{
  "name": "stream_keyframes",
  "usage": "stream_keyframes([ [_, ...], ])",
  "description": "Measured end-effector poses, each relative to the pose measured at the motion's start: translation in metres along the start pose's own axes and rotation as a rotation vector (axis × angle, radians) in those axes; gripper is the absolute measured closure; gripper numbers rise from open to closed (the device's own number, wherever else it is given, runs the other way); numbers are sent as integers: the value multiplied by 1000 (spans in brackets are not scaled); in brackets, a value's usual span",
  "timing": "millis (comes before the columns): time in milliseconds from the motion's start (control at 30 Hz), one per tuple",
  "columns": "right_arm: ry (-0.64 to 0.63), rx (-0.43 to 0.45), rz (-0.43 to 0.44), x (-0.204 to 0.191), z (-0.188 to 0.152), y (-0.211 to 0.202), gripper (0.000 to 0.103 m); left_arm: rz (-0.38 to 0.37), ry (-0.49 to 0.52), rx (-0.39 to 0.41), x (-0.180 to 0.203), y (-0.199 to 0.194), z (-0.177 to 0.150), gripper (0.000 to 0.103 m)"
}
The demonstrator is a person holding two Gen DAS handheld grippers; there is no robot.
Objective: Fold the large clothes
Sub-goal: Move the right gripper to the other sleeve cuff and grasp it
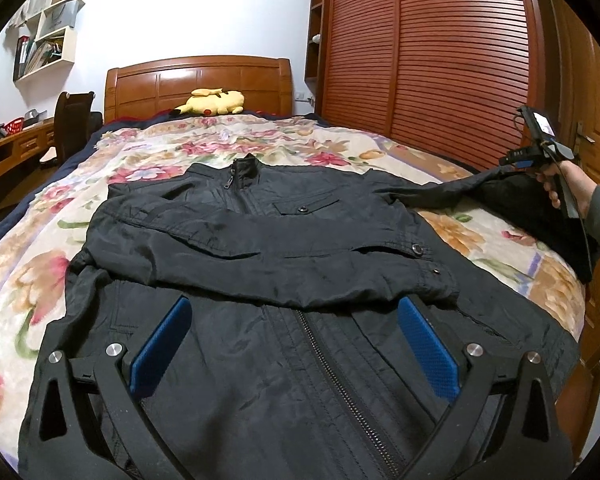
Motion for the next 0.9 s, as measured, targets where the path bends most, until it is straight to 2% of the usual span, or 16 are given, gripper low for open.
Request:
stream_keyframes([
  [133,84,-33,-11,20,11,15,34,7,9,-12,1,3,-3,0],
  [233,156,-43,-64,36,10,27,34,12,16,-18,1,5,-4,0],
  [333,199,-52,-73,43,9,38,34,14,21,-24,2,6,-6,0],
  [567,179,-83,-60,39,18,66,34,18,25,-37,2,10,-8,0],
  [600,179,-84,-65,40,19,67,36,17,24,-39,2,10,-8,0],
  [633,181,-84,-75,41,19,72,48,16,25,-41,2,11,-8,0],
  [667,183,-91,-84,42,17,74,55,15,25,-42,3,11,-9,0],
  [700,183,-96,-76,40,15,77,67,14,26,-41,3,11,-8,0],
  [733,172,-101,-72,37,14,79,75,12,26,-40,3,11,-8,0],
  [800,124,-90,-91,29,17,78,81,13,24,-42,3,11,-8,0],
  [900,61,-3,-88,12,30,56,84,10,16,-43,2,10,-8,0],
])
Point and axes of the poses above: each gripper's, at about its wrist camera, not at the fingertips, and y roughly the way its jaws point, x to its right, z to its top, the point moved 10 cm from there along y, roughly the way its jaws point, and after that the axes turned 5 degrees about -y, right-handed, at the moved point
